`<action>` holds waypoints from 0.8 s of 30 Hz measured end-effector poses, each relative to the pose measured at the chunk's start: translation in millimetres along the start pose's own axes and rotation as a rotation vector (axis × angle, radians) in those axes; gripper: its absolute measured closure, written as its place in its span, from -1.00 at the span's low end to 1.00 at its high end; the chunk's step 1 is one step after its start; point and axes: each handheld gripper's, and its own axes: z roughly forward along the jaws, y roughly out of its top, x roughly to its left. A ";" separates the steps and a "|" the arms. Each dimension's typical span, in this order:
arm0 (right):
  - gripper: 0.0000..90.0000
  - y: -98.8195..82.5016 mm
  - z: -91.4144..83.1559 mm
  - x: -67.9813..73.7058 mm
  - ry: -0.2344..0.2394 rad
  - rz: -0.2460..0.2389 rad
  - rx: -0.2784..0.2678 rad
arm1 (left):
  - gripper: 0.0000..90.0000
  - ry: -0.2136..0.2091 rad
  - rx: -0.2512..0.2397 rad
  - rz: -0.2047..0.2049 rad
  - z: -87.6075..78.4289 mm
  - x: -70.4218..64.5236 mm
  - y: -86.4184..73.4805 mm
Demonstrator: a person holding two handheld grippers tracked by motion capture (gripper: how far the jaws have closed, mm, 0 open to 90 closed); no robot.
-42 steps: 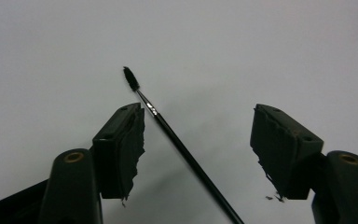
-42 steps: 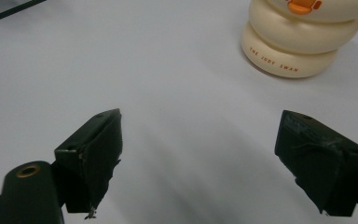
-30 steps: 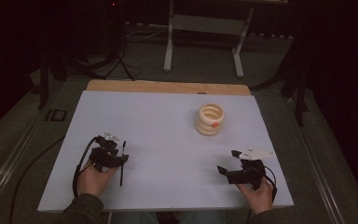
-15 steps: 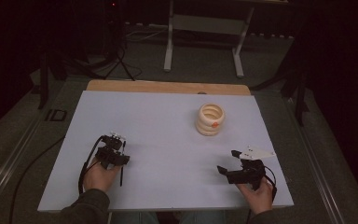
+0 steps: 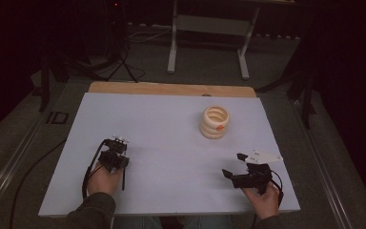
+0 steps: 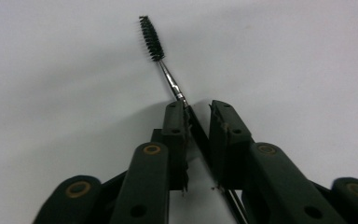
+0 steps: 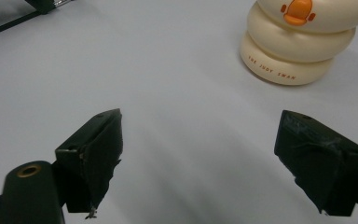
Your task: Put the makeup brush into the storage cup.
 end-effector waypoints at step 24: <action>-0.66 0.1 1.4 4.6 0.009 -0.017 0.011 | 0.92 -0.008 0.076 0.110 -1.2 -1.0 12.4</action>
